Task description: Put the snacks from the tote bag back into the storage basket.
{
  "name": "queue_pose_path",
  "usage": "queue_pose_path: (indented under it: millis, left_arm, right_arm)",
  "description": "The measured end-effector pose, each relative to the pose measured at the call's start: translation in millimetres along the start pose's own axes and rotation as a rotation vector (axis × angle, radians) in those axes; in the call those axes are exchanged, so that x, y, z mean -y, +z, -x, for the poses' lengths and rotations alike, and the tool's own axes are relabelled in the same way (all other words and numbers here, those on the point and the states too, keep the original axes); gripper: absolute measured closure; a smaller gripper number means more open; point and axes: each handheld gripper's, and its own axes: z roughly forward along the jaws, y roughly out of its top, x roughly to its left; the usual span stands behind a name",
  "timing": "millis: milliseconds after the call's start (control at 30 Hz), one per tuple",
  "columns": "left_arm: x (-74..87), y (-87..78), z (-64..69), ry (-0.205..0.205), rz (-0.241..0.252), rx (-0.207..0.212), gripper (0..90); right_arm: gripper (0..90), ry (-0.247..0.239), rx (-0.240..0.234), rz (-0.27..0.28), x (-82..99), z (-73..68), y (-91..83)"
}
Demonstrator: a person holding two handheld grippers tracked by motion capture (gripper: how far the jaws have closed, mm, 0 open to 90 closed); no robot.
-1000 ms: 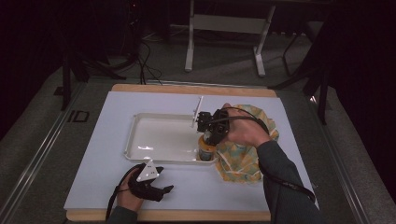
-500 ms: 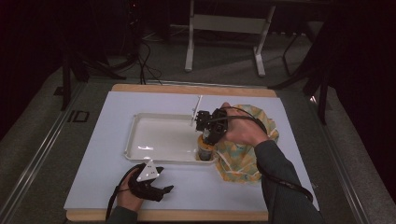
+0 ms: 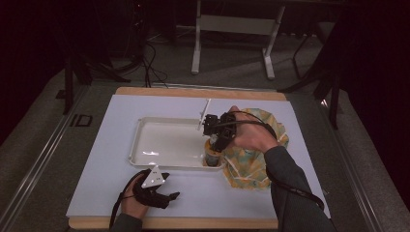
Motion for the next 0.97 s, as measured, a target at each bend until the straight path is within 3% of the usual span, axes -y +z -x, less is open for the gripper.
queue_pose_path:
  millis: [667, 833, 967]
  left_arm:
    - [0.0, 0.1, -0.2, -0.003, 0.002, 0.001, 22.9]
    - [-0.1, 0.5, -0.5, -0.007, -0.001, 0.001, 22.9]
    - [-0.7, 1.8, -0.6, -0.012, -0.013, -0.002, 22.9]
  right_arm:
    - [37.3, 0.035, -0.005, 0.031, 27.3, 0.4, -4.6]
    - [36.6, 0.055, -0.002, 0.045, 43.4, 0.6, -4.5]
    - [36.9, 0.101, 0.004, 0.069, 63.9, 0.5, -2.3]
